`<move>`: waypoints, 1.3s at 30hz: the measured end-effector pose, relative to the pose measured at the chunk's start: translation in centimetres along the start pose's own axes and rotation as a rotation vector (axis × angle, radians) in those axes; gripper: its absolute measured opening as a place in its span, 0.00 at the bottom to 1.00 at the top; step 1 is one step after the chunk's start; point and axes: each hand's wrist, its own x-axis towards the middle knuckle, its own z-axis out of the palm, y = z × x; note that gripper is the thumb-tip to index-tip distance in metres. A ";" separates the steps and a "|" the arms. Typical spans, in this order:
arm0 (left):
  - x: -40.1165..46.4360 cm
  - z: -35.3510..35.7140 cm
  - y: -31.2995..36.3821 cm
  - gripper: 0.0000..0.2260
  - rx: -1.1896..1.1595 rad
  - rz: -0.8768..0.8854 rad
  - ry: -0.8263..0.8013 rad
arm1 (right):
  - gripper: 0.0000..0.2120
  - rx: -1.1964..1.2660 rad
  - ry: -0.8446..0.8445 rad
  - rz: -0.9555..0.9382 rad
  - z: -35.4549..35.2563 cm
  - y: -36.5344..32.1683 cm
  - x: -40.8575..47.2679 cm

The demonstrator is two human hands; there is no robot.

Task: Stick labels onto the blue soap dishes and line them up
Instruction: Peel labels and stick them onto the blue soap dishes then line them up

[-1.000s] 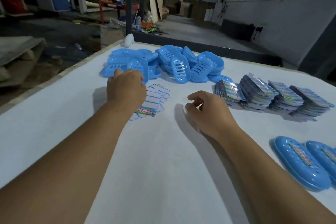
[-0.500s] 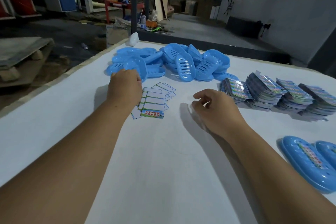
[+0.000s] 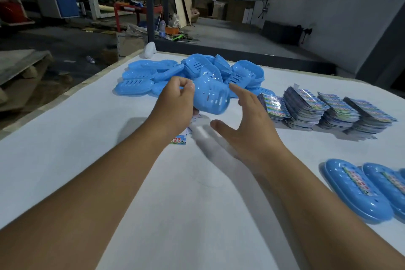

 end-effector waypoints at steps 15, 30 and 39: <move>0.0 -0.5 -0.5 0.12 0.098 -0.182 -0.147 | 0.35 -0.183 -0.278 0.015 -2.2 0.4 0.3; -0.2 -2.6 -0.9 0.27 1.028 -0.068 -0.188 | 0.44 -0.164 -0.511 0.165 -3.2 0.1 -0.6; 0.7 -3.1 -0.7 0.26 0.731 -0.099 -0.037 | 0.37 -0.140 -0.377 0.112 -2.9 -0.2 -0.5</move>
